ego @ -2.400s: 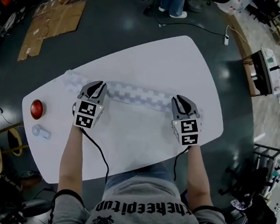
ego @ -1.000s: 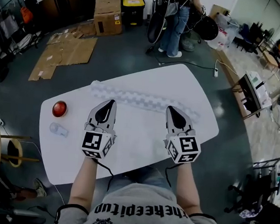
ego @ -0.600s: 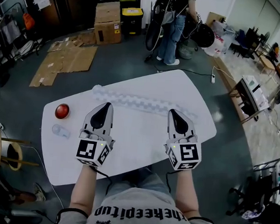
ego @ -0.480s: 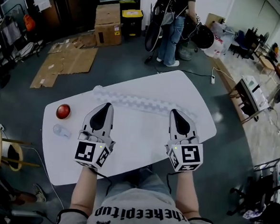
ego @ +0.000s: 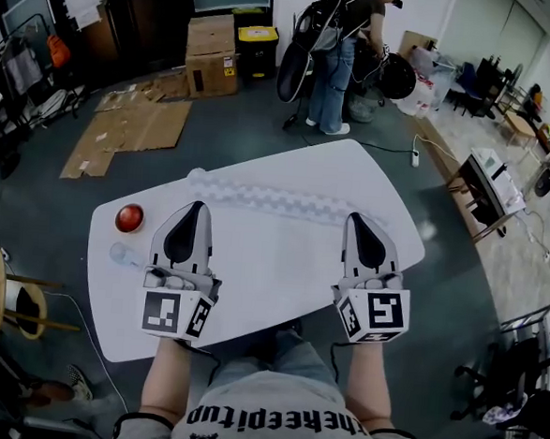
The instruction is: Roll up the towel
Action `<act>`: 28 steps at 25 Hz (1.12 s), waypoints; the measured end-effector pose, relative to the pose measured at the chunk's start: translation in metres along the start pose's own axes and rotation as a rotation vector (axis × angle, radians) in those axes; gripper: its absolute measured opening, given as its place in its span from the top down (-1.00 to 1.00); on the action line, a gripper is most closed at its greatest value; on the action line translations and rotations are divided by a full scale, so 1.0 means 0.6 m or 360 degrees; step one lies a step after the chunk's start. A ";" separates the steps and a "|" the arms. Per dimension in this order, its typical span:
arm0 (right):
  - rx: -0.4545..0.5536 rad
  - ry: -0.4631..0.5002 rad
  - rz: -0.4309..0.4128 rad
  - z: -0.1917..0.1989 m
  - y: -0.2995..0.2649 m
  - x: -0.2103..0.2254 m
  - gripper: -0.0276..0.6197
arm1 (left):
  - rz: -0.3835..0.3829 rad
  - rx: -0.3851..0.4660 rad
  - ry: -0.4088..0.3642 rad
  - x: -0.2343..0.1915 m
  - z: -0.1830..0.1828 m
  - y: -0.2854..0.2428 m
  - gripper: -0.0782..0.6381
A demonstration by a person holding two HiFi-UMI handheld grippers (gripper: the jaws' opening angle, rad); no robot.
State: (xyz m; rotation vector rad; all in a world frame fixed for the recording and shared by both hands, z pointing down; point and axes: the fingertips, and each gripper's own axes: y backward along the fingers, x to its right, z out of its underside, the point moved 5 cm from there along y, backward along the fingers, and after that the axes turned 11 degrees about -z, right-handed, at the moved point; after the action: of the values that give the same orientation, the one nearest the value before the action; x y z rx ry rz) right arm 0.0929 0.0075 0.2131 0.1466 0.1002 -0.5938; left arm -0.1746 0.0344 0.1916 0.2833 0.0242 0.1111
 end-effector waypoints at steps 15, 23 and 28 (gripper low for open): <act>0.0063 -0.0012 0.0067 -0.017 0.030 -0.010 0.91 | -0.0090 0.0079 0.0046 -0.009 -0.026 0.039 0.77; 0.0083 -0.0002 0.0045 -0.022 0.023 -0.024 0.91 | -0.0083 0.0108 0.0041 -0.014 -0.030 0.042 0.77; 0.0106 -0.0014 0.0050 -0.022 0.020 -0.027 0.91 | -0.0148 0.0130 0.0005 -0.019 -0.030 0.042 0.77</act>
State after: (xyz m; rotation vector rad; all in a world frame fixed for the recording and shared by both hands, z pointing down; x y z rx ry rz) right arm 0.0856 0.0282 0.2033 0.2099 0.0695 -0.5669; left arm -0.1893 0.0619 0.1816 0.3631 0.0448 0.0180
